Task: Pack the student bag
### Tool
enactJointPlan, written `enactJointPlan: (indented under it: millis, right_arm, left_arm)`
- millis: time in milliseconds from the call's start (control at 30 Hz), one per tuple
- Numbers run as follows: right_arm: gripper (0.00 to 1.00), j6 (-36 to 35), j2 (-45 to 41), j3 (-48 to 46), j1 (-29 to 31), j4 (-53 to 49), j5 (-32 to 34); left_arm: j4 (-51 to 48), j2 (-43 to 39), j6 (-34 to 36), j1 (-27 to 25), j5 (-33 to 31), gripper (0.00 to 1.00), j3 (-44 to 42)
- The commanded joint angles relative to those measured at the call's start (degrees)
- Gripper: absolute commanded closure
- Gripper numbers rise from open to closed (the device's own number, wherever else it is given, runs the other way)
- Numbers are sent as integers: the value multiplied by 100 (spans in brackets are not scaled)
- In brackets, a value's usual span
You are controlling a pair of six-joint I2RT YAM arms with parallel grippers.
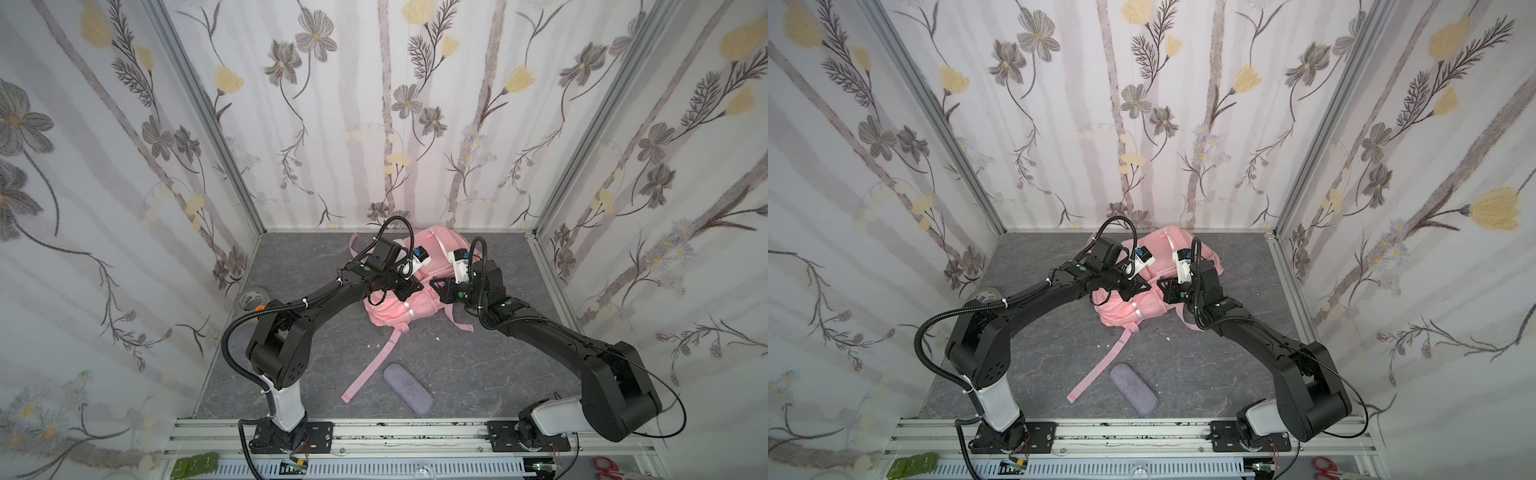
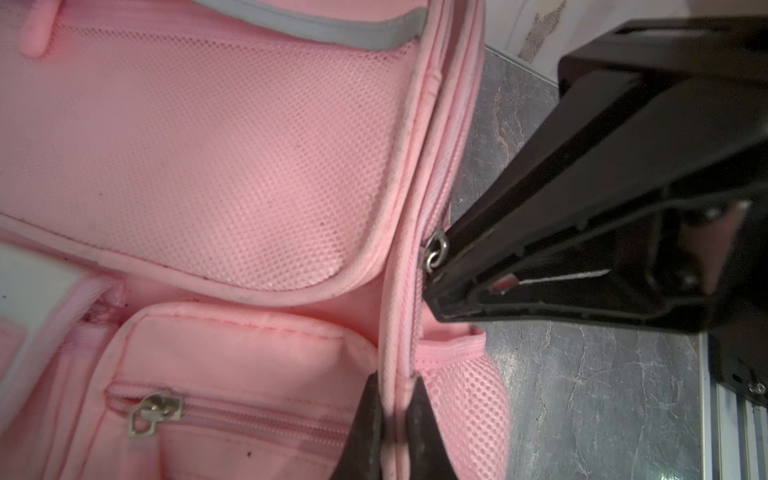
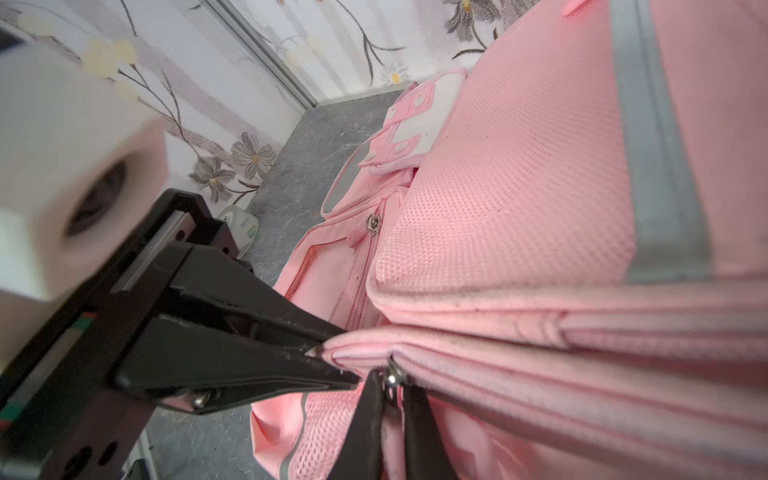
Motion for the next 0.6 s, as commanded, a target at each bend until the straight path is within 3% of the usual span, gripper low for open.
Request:
enactJointPlan:
  millis: [0, 200, 400, 567]
  right_arm:
    - [100, 892, 46, -202, -381, 1120, -353]
    - [100, 2584, 495, -518, -775, 2314, -1554]
    - [100, 4229, 654, -1162, -1035, 3876, -2101]
    - [100, 4557, 630, -1272, -1221, 3933, -2241]
  left_arm:
    - [-362, -157, 155, 41, -20, 100, -138]
    - [-107, -266, -10, 167, -275, 100, -351]
    - [-79, -342, -12, 235, -645, 100, -509]
    - [-80, -489, -12, 344, -1275, 100, -709]
